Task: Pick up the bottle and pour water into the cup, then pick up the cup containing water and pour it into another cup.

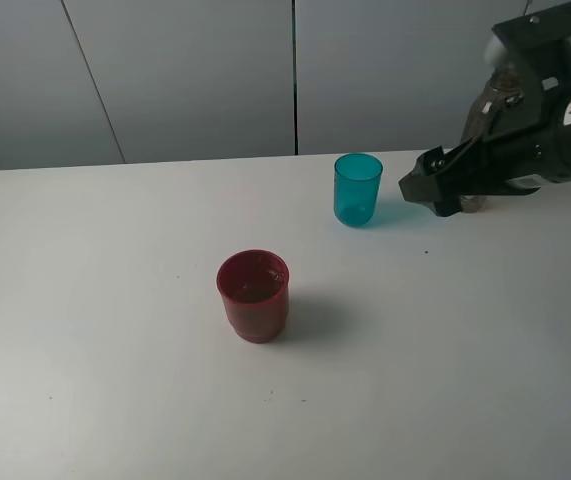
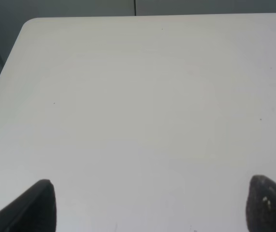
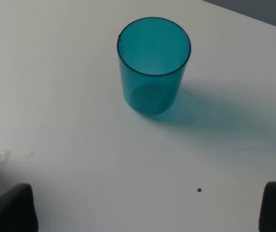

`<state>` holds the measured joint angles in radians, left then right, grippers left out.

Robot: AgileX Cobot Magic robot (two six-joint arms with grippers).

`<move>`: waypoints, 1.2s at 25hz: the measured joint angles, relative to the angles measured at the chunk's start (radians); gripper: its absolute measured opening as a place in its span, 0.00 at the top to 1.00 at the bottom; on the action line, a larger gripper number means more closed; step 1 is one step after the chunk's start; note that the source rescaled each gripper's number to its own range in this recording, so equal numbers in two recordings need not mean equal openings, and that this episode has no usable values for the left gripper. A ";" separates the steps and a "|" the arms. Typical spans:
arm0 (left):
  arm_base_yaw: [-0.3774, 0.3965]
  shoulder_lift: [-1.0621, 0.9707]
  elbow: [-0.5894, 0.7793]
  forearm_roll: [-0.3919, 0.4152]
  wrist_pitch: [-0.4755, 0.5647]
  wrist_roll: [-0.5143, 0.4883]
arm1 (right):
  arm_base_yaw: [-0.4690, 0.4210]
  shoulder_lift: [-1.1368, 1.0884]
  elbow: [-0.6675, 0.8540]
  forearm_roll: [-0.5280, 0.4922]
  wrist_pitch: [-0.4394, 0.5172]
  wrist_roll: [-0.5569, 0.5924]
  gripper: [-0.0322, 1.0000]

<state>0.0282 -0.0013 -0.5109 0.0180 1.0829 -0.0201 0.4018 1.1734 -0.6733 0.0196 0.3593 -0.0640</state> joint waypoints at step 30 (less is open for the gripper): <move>0.000 0.000 0.000 0.000 0.000 0.000 | 0.000 -0.940 0.170 0.018 0.528 0.089 0.01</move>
<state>0.0282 -0.0013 -0.5109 0.0180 1.0829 -0.0201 0.4018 0.2333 -0.5032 0.0372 0.8876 0.0246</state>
